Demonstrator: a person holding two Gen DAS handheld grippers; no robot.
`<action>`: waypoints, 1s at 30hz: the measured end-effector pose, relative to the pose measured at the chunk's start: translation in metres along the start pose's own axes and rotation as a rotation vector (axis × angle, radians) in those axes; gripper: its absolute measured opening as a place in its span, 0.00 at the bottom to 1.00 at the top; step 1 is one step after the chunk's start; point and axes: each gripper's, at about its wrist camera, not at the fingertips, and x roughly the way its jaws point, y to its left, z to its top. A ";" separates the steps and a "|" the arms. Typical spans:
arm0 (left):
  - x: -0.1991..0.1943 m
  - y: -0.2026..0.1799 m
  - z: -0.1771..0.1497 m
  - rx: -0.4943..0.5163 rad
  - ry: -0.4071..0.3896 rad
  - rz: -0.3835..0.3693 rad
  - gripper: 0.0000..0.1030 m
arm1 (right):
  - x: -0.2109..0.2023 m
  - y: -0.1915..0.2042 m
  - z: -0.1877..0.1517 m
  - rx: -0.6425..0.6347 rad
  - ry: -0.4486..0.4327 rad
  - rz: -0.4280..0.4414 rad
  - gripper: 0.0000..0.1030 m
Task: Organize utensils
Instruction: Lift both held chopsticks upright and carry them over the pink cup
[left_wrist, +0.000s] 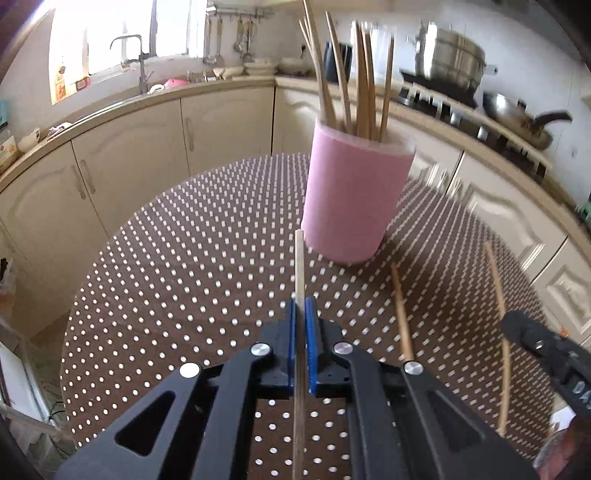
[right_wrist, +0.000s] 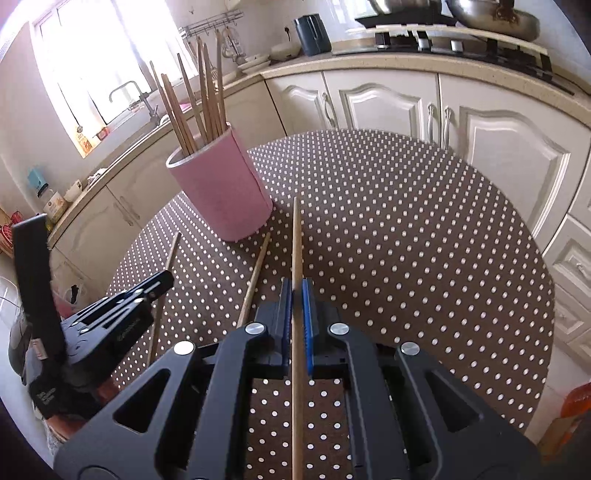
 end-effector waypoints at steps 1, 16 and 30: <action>-0.006 0.002 0.001 -0.006 -0.018 -0.005 0.06 | -0.002 0.002 0.001 -0.006 -0.008 0.000 0.06; -0.073 -0.006 0.036 -0.029 -0.237 -0.029 0.06 | -0.035 0.017 0.030 -0.049 -0.128 -0.003 0.05; -0.096 -0.015 0.074 -0.034 -0.358 -0.038 0.06 | -0.050 0.036 0.061 -0.101 -0.220 0.005 0.05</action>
